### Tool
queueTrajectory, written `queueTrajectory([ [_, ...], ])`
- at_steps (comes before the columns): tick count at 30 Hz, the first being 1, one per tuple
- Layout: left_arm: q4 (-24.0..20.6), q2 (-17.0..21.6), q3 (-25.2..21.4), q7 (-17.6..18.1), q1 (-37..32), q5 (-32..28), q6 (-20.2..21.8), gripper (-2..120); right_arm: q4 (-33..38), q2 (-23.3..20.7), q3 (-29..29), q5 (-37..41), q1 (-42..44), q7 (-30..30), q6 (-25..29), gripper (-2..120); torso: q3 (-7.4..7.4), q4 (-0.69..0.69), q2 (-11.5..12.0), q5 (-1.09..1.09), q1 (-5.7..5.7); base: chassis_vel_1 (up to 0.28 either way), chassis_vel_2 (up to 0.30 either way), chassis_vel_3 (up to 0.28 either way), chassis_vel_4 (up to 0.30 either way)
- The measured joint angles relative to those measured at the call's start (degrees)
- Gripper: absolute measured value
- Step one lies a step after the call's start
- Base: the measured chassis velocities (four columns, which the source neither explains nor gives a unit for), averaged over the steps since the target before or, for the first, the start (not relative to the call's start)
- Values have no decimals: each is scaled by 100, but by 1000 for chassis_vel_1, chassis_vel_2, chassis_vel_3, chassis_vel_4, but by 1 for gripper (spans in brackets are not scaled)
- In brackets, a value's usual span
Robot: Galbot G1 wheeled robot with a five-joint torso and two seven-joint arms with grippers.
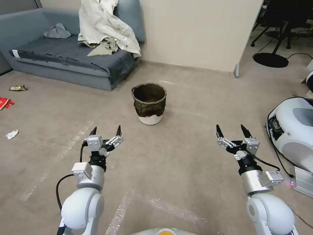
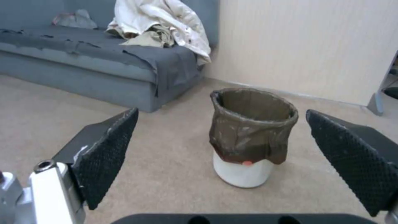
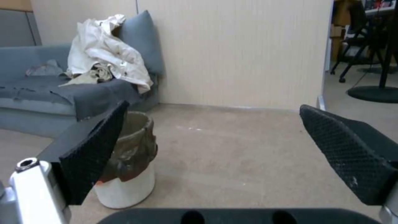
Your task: Pick up the trash can from the floor.
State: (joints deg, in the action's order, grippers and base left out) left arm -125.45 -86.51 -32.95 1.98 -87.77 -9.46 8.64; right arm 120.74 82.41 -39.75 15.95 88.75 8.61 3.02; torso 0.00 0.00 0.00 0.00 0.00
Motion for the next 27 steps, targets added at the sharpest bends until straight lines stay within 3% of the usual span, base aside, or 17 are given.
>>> queueTrajectory([
  [27, 97, 82, -8, 143, 173, -13, 94, 100, 34, 23, 58, -14, 12, 48, -16, 100, 0, 0, 0, 0, 0, -144, 141, 143, -144],
])
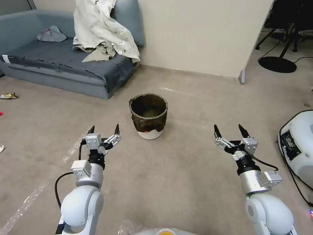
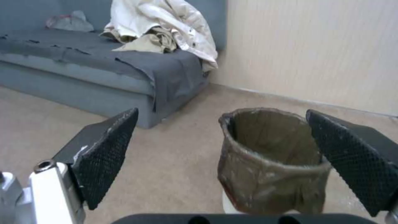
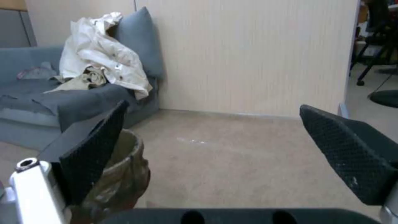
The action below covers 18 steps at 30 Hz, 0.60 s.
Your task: Pick up the trash can from the floor.
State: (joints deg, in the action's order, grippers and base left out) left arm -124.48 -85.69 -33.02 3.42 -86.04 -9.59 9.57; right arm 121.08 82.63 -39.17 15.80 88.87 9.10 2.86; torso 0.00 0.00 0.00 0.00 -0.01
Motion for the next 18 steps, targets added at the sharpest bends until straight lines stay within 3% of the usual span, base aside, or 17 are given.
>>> queueTrajectory([
  [18, 226, 39, 37, -6, 185, -80, -25, 100, -44, 19, 3, -22, -19, 0, -4, 100, 0, 1, 0, -1, 0, -164, 154, 158, -159],
])
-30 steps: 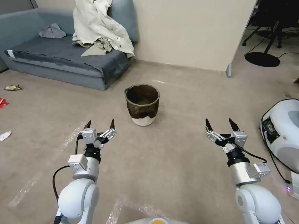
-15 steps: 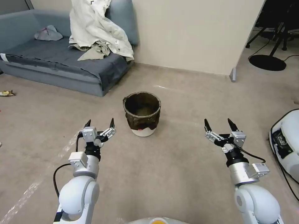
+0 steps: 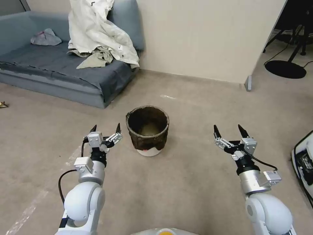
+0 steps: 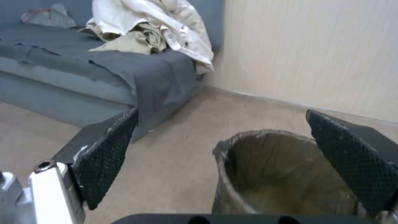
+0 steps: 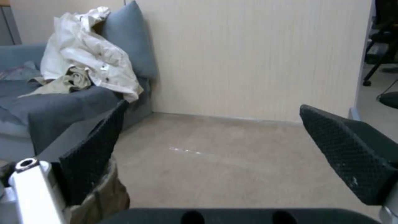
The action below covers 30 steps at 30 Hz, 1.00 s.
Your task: Pick up the trash can from the floor.
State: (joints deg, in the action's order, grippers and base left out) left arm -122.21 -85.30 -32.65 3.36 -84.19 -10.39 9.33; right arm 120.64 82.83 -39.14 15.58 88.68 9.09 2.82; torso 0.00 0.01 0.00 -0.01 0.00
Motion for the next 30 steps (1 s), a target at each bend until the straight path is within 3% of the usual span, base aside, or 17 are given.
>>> queueTrajectory([
  [11, 56, 27, 16, 13, 76, -50, -5, 100, -100, 16, 17, -1, -55, 37, 216, 100, 1, -2, 0, 1, -1, -81, 85, 79, -79],
  [14, 49, 133, 101, 210, 204, -379, 329, 100, -129, 8, 20, 17, -61, 81, 298, 100, 0, -1, 0, 1, -1, 0, 0, 0, 0],
  [17, 60, 411, 209, 562, 531, -1120, 1321, 100, -129, -16, 21, 54, -61, 88, 308, 100, -1, -3, 0, 1, 0, 0, 0, 0, 0],
  [18, 60, 411, 209, 562, 531, -1120, 1321, 100, -129, -16, 21, 54, -61, 88, 308, 100, -1, -3, 0, 1, 0, 0, 0, 0, 0],
  [19, 117, 552, 260, 765, 697, -1463, 1723, 100, -129, -29, 22, 59, -63, 88, 308, 100, -1, 2, 0, 0, 0, 0, 0, 0, 0],
  [20, 253, 706, 286, 945, 887, -1840, 2122, 100, -130, -56, 46, 62, -91, 88, 301, 100, -1, -1, 0, 0, 0, 0, 0, 0, 0],
  [22, 678, 944, 428, 1170, 1301, -2237, 2460, 99, -130, -69, 50, 67, -84, 88, 289, 100, 0, -3, 0, 0, 0, 0, 0, 0, 0],
  [23, 678, 944, 428, 1170, 1301, -2237, 2460, 99, -130, -69, 50, 67, -84, 88, 289, 100, 0, -3, 0, 0, 0, 0, 0, 0, 0],
  [26, 1570, 1126, 839, 1302, 2248, -2776, 2673, 98, -107, -43, -42, 68, -14, 87, 289, 100, 0, 0, 0, 0, 0, 0, 0, 0, 0],
  [27, 1570, 1126, 839, 1302, 2248, -2776, 2673, 98, -107, -43, -42, 68, -14, 87, 289, 100, 0, 0, 0, 0, 0, 0, 0, 0, 0],
  [30, 2146, 1163, 1179, 1462, 2820, -2965, 2941, 97, -80, -8, -105, 65, 33, 57, 290, 100, 0, -1, 0, 0, 0, 0, 0, 0, 0],
])
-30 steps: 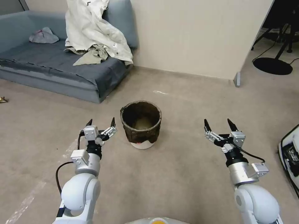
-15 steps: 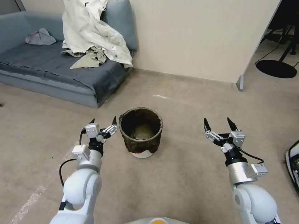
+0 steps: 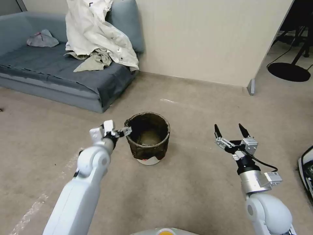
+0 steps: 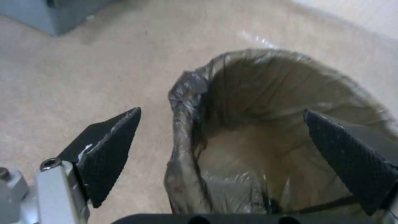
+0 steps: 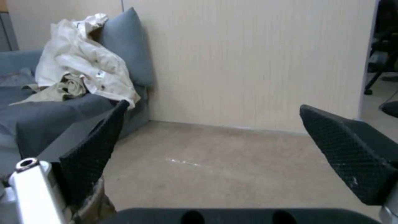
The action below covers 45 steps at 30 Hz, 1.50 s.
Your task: Pick up the trash can from the floor.
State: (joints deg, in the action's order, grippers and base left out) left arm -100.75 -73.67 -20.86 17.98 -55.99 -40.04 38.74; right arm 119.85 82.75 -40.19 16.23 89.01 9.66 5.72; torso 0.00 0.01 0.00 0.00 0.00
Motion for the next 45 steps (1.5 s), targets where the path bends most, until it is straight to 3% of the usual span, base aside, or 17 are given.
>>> queueTrajectory([
  [9, 1031, -65, 370, 174, 678, 149, 327, 95, 41, 9, -109, -1, 75, -64, 34, 100, 0, -1, 0, -1, 0, 0, 0, 0, 0],
  [35, 1661, -141, 248, 140, 734, 12, 332, 91, -41, -15, -31, -11, 31, -59, 96, 100, -2, -2, -1, 3, 1, 0, 0, 0, 0],
  [45, 1622, -163, 239, 135, 674, -39, 329, 57, -41, -13, -30, -18, 55, -56, 132, 100, -1, -1, -1, 1, 1, 0, 0, 0, 0],
])
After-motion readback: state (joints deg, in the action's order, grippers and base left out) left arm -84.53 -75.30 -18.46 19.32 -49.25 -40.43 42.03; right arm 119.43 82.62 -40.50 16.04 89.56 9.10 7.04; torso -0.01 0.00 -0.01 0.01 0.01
